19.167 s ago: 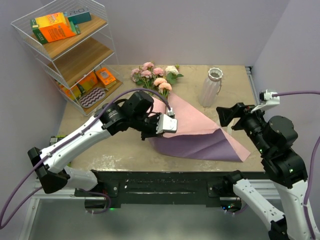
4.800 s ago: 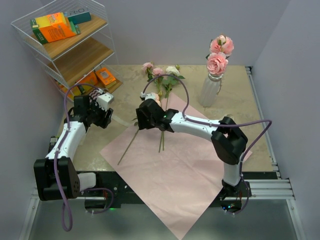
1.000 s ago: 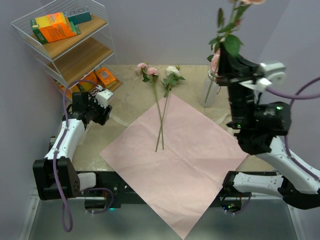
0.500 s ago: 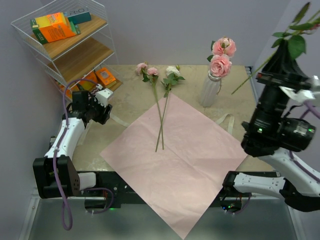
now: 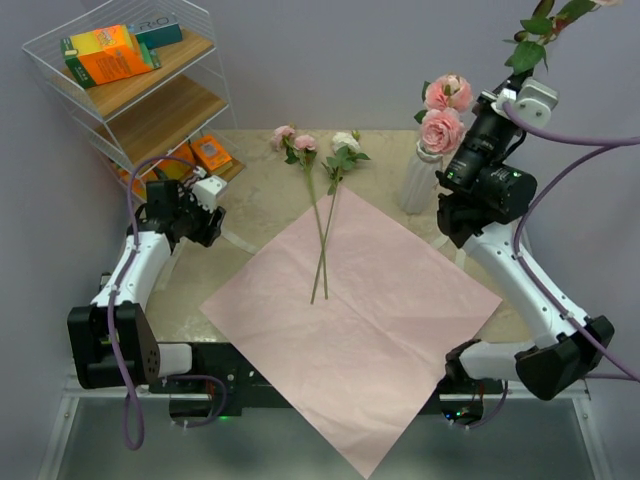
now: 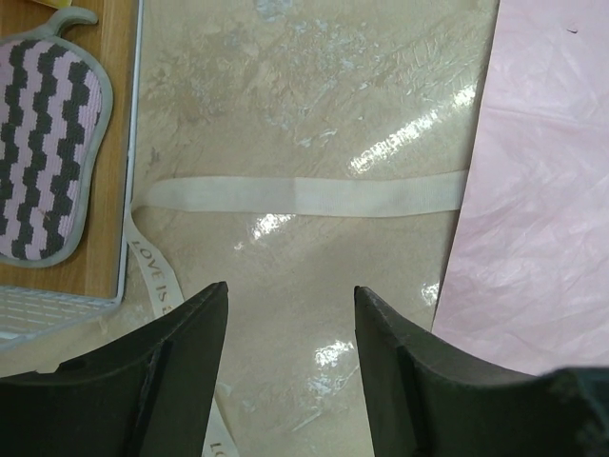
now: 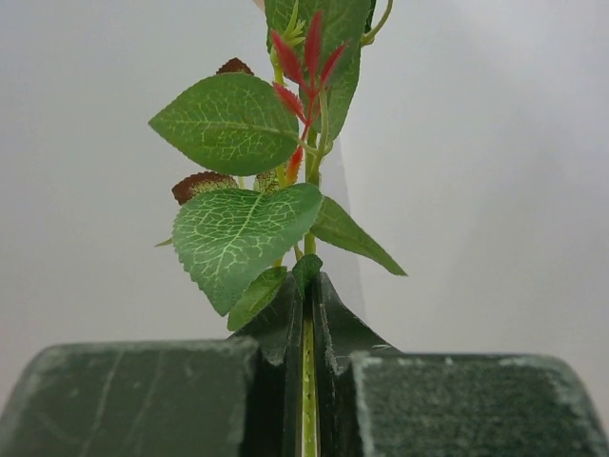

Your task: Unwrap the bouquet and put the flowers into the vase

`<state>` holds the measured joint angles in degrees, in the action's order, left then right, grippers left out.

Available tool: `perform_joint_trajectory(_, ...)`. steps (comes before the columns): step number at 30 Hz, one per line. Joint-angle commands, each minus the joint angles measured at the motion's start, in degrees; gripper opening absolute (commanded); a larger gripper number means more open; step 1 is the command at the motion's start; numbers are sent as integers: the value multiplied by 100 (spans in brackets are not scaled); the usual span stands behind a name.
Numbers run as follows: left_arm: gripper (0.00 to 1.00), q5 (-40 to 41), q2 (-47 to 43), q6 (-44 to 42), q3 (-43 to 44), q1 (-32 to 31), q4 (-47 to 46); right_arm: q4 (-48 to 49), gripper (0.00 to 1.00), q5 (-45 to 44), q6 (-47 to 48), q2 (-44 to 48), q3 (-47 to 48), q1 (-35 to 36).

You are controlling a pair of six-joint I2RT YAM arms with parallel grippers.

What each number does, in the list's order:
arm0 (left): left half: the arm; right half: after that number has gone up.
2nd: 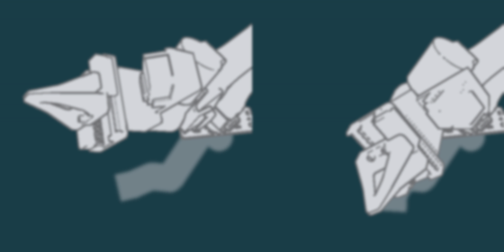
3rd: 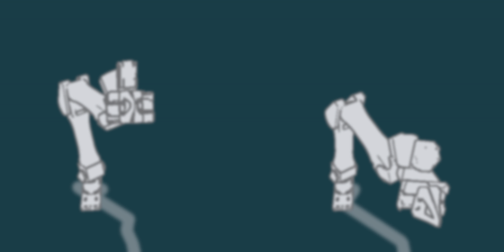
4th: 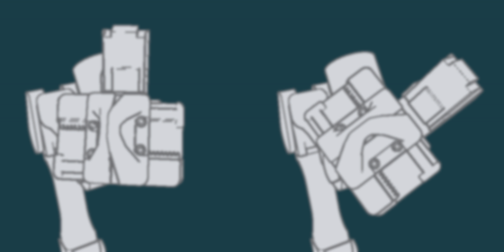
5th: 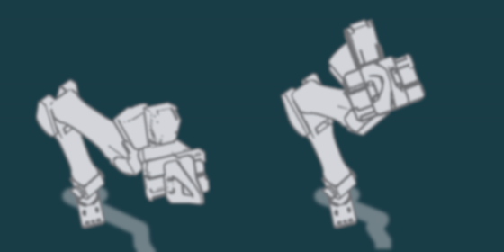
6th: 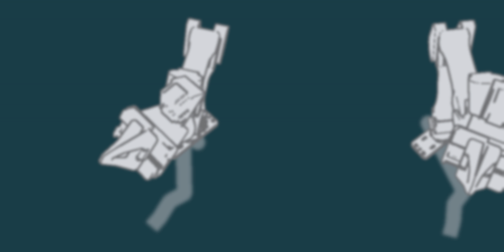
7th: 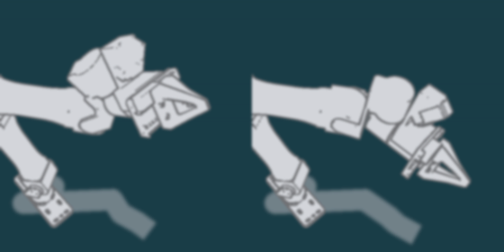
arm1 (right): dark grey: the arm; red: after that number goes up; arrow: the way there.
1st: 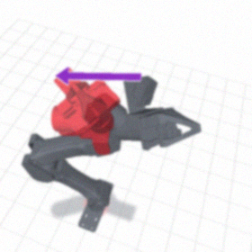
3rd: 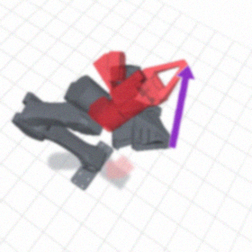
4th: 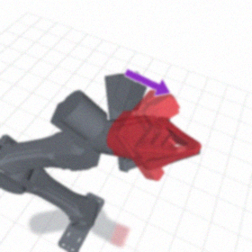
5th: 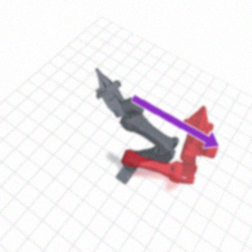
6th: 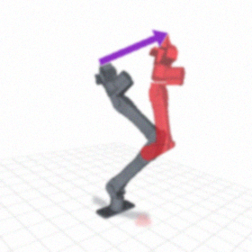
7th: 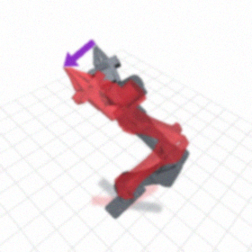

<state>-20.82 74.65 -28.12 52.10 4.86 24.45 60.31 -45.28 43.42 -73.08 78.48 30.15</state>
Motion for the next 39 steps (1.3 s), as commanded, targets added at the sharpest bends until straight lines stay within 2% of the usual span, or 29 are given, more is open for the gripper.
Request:
perform_joint_trajectory(1, 60, -28, 93, -71, 38, 59, -326, -20, 0, 124, -1203, -110, 168, -396)
perform_joint_trajectory(7, 60, -282, 409, -18, 247, 67, -406, 410, 0, 28, -1284, -821, 299, -581)
perform_joint_trajectory(17, 60, -607, 928, 131, 503, 67, -564, 1193, 0, -51, -301, -2138, 1397, -642)
perform_joint_trajectory(26, 60, -572, 1069, 35, 398, 164, -704, 1360, 0, 10, 17, -2676, 1689, -792)
perform_joint_trajectory(30, 60, -590, 1121, 8, 398, 234, -713, 1317, 0, -287, 87, -2773, 1671, -774)
perform_joint_trajectory(35, 60, -616, 1157, -27, 407, 322, -740, 1711, 0, -728, 973, -3344, 2144, -616)
perform_joint_trajectory(39, 60, -643, 1183, -62, 415, 428, -731, 1922, 0, -720, 1116, -3502, 2207, -581)
